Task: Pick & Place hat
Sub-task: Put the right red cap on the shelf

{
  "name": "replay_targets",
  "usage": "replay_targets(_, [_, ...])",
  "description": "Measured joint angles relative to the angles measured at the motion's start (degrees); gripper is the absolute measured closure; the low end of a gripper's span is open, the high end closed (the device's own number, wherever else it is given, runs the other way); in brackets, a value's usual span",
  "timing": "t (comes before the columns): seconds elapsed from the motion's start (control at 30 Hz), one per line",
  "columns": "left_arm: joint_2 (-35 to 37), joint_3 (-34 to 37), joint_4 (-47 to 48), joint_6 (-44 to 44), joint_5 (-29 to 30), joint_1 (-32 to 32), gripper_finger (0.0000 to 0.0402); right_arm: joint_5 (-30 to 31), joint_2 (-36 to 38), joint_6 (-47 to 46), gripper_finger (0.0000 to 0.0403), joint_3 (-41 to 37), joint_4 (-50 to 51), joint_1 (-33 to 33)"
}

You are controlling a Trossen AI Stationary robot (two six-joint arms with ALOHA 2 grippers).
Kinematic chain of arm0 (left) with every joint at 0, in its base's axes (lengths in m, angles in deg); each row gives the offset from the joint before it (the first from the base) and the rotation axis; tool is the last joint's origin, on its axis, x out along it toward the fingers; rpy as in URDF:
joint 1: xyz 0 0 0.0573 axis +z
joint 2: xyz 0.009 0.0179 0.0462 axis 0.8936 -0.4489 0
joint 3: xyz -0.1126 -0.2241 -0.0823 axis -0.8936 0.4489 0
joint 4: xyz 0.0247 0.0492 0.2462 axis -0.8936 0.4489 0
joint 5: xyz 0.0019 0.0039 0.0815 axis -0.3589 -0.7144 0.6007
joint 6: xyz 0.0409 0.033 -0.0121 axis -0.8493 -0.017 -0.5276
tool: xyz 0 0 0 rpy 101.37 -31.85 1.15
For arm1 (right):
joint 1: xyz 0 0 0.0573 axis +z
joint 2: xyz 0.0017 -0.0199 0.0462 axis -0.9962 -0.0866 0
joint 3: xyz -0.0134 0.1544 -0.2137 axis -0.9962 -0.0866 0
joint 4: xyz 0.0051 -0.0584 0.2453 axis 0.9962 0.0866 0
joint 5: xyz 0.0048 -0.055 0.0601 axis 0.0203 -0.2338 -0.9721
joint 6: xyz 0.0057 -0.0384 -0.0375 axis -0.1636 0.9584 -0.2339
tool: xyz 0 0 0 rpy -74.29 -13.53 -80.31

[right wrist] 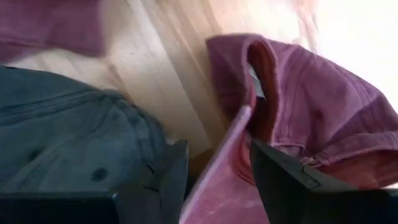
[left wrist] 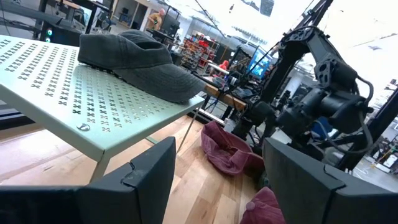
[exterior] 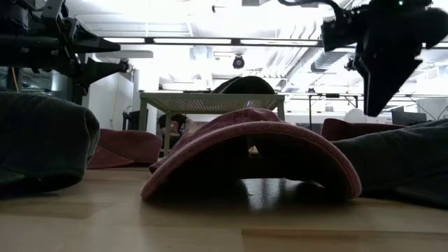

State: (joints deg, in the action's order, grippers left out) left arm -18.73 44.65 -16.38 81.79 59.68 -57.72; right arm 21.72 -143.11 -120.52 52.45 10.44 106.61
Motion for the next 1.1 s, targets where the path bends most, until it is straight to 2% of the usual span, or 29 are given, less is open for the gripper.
replay_targets(0.33, [0.00, 0.00, 0.00, 0.00, 0.00, 0.00, 0.0163, 1.07, 0.47, -0.25, 0.0234, -1.38, 0.86, -2.18])
replay_targets(0.57, [-0.02, 0.00, 0.00, 0.00, 0.00, 0.00, 0.0163, 1.02, 0.57, 2.52, 0.0206, -1.38, 0.19, -4.47])
replay_targets(0.8, [0.00, 0.00, 0.00, -0.01, 0.00, 0.00, 0.0163, -2.68, 0.57, 4.89, 0.0174, -1.38, -2.00, -7.18])
replay_targets(1.1, [-0.01, 0.00, 0.00, -0.01, 0.00, 0.00, 0.0163, -4.44, -3.09, 7.41, 0.0171, -1.36, -4.29, -9.45])
